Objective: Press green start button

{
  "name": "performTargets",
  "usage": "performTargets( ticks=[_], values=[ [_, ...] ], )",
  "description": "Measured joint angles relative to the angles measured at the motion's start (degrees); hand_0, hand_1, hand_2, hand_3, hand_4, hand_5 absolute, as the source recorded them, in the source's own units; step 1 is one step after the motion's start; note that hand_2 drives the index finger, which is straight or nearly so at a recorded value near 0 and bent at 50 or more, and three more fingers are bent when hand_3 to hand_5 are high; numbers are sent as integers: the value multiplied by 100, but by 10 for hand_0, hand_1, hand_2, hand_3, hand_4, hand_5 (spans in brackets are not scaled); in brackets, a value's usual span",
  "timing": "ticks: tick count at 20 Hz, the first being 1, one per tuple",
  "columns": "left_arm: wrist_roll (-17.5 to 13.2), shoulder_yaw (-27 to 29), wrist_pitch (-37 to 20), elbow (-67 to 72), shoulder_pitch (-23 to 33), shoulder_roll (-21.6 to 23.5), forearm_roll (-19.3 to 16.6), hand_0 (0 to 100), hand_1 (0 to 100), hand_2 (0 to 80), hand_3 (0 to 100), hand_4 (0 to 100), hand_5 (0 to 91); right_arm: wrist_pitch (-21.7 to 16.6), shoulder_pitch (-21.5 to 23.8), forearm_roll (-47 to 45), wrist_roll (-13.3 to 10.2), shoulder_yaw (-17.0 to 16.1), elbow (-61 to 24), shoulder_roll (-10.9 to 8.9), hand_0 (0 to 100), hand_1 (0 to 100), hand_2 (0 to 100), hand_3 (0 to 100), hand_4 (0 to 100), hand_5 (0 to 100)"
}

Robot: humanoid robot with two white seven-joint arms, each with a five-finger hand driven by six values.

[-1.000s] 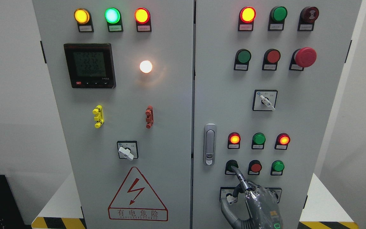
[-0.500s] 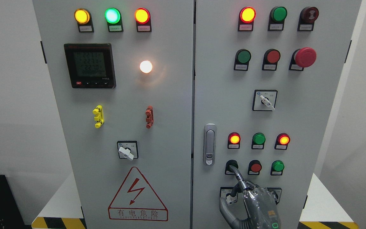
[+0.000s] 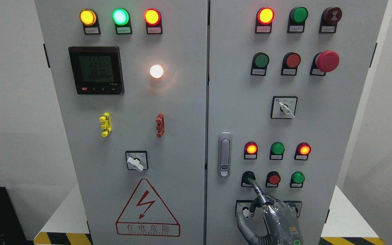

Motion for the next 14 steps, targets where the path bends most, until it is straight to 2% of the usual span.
performTargets(
  ticks=[3, 6, 10, 14],
  values=[
    [0, 0, 0, 0, 0, 0, 0, 120, 556, 0, 0, 0, 0, -49, 55, -16, -3, -17, -50, 0, 589, 375, 0, 675, 633, 590],
    [0, 0, 0, 1, 0, 0, 0, 120, 556, 0, 0, 0, 0, -122, 111, -102, -3, -32, -104, 0, 648, 388, 0, 680, 631, 584],
    [0, 0, 0, 1, -1, 0, 0, 120, 556, 0, 0, 0, 0, -267, 197, -282, -4, -45, -188, 0, 730, 393, 0, 665, 592, 514],
    [0, 0, 0, 1, -1, 0, 0, 120, 556, 0, 0, 0, 0, -374, 336, -587, -20, -10, -297, 0, 763, 366, 0, 631, 567, 458]
  ],
)
